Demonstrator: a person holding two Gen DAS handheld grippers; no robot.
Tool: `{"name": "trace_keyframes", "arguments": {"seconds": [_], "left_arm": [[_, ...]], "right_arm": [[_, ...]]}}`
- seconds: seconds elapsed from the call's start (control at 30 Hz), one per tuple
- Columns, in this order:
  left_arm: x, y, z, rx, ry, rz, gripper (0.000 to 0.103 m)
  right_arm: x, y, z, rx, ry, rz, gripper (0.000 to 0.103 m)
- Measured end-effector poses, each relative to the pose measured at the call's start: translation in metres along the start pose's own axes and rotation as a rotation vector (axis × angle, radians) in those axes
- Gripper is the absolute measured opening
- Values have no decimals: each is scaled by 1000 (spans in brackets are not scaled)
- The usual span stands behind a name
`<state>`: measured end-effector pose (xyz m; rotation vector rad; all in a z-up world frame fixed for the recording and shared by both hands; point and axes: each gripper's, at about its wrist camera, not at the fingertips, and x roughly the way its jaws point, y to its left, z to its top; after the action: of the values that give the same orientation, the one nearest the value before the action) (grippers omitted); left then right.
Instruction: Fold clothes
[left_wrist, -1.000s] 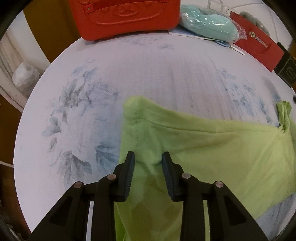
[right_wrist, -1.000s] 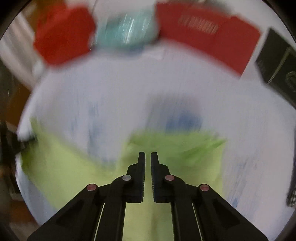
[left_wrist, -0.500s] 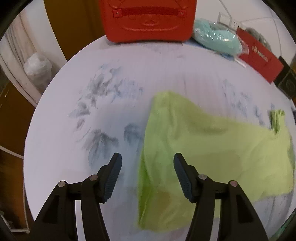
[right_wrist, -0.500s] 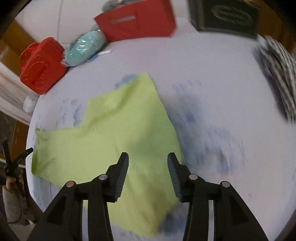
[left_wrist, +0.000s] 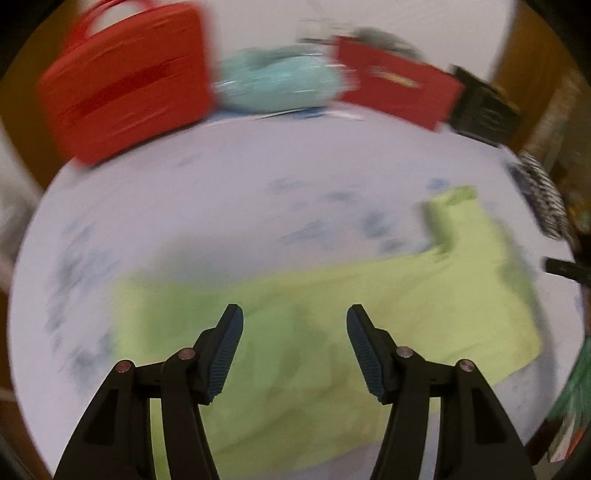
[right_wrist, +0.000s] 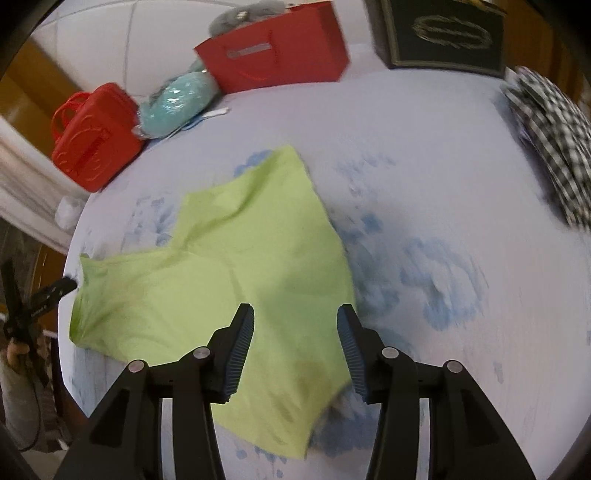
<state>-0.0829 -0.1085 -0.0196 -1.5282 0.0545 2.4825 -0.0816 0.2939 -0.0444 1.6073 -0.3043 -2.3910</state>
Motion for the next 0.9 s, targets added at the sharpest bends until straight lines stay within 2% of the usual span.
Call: {"name": "trace_keyframes", "arguments": {"seconds": [0.17, 0.3, 0.6, 0.8, 0.9], "left_arm": [[39, -85, 52, 120, 46, -137, 61], [71, -126, 79, 169, 99, -149, 61], [124, -153, 103, 151, 166, -115, 61], [146, -157, 108, 170, 202, -93, 60], [148, -160, 108, 193, 190, -67, 39]], "right_arm": [[13, 7, 30, -72, 31, 8, 54], [29, 8, 51, -142, 76, 15, 57], [81, 8, 108, -340, 146, 43, 59], [109, 17, 135, -489, 154, 83, 59], [121, 22, 139, -542, 156, 89, 59]]}}
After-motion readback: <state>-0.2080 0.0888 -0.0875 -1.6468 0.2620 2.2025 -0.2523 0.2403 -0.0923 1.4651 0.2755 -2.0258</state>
